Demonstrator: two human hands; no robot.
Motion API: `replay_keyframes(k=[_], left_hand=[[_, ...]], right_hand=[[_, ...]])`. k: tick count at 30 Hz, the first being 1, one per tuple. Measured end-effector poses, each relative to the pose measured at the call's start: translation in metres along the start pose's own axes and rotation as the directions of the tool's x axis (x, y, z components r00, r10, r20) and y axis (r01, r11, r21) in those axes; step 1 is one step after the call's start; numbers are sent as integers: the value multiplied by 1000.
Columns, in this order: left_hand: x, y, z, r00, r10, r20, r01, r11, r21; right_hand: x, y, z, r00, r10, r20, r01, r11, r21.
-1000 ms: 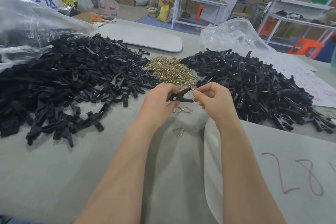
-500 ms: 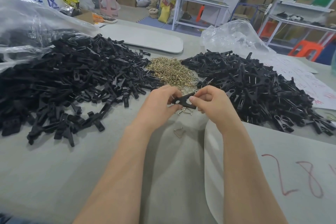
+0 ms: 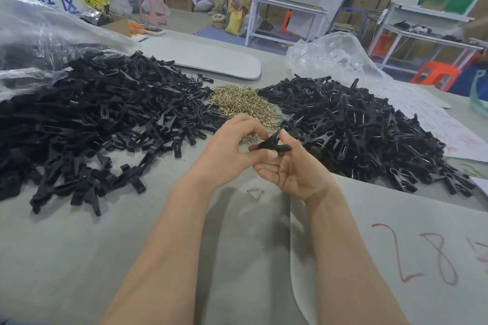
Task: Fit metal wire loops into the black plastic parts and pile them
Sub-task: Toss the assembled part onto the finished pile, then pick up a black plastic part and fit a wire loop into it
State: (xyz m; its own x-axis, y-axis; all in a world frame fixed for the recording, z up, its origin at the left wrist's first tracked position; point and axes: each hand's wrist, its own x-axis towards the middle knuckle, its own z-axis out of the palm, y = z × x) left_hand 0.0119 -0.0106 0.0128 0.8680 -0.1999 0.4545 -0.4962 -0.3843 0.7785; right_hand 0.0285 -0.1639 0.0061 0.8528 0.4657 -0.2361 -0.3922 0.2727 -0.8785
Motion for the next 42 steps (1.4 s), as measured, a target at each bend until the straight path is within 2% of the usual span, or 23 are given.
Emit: replay_keyframes(k=[6, 8, 10, 12, 13, 14, 15, 16, 17, 18, 19, 20, 22, 24, 26, 28, 30, 33, 36, 38, 40, 41, 42], left_hand=[[0, -3, 1, 997, -71, 15, 73, 990, -119], [0, -6, 1, 994, -109, 2, 109, 986, -123], [0, -11, 1, 989, -146, 30, 146, 989, -5], [0, -16, 6, 979, -183, 90, 170, 976, 137], [0, -18, 8, 973, -208, 99, 192, 969, 153], [0, -19, 10, 969, -234, 85, 219, 963, 154], [1, -20, 11, 965, -261, 32, 254, 956, 149], [3, -21, 9, 953, -295, -64, 301, 944, 134], [4, -21, 6, 924, -331, -189, 353, 931, 95], [6, -21, 2, 875, -362, -322, 390, 921, 25], [8, -22, -2, 807, -389, -445, 398, 914, -79], [9, -24, -6, 725, -420, -547, 367, 906, -209], [8, -26, -14, 543, -531, -650, 251, 842, -477], [8, -28, -21, 388, -637, -666, 133, 754, -643], [8, -29, -26, 285, -679, -677, 39, 714, -699], [9, -31, -30, 225, -699, -679, -21, 693, -720], [9, -33, -31, 191, -712, -676, -34, 683, -729], [7, -32, -32, 173, -726, -666, -37, 671, -741], [7, -32, -30, 209, -722, -659, 20, 677, -736], [7, -34, -26, 278, -706, -651, 99, 695, -712], [7, -37, -20, 407, -667, -624, 247, 738, -628], [8, -39, -16, 482, -649, -589, 327, 757, -566], [8, -40, -12, 553, -638, -536, 386, 766, -514]], right_hand=[[4, 3, 1, 999, 3, -32, -4, 1000, -13], [2, -2, -1, 995, 15, -97, -26, 993, -111], [-1, -7, -6, 985, -39, -170, 0, 974, -226], [-1, -10, -7, 978, -108, -176, 20, 899, -438], [1, -12, -7, 969, -152, -192, 23, 837, -547], [5, -15, -5, 939, -237, -249, 33, 783, -621], [9, -23, -2, 871, -368, -326, 72, 752, -655], [13, -35, 0, 761, -505, -407, 176, 765, -620], [15, -49, 3, 650, -586, -484, 355, 797, -489], [16, -61, 6, 604, -589, -537, 525, 801, -288], [21, -70, 4, 605, -569, -557, 601, 785, -149], [24, -73, 3, 616, -546, -568, 569, 807, -159], [33, -59, 10, 657, -530, -536, 328, 841, -430], [45, -31, 28, 744, -547, -384, 125, 678, -725], [63, -2, 52, 830, -524, -192, 97, 474, -875], [85, 22, 74, 877, -476, -69, 91, 305, -948], [104, 40, 90, 892, -452, -15, 45, 123, -991], [120, 50, 99, 893, -446, -70, -70, 16, -997], [122, 50, 100, 874, -481, -66, -67, 15, -998], [114, 46, 99, 859, -502, -104, -30, 154, -988], [100, 38, 93, 798, -571, -193, 48, 379, -924], [91, 33, 89, 766, -600, -230, 99, 465, -880], [82, 26, 85, 739, -625, -251, 133, 501, -855]])
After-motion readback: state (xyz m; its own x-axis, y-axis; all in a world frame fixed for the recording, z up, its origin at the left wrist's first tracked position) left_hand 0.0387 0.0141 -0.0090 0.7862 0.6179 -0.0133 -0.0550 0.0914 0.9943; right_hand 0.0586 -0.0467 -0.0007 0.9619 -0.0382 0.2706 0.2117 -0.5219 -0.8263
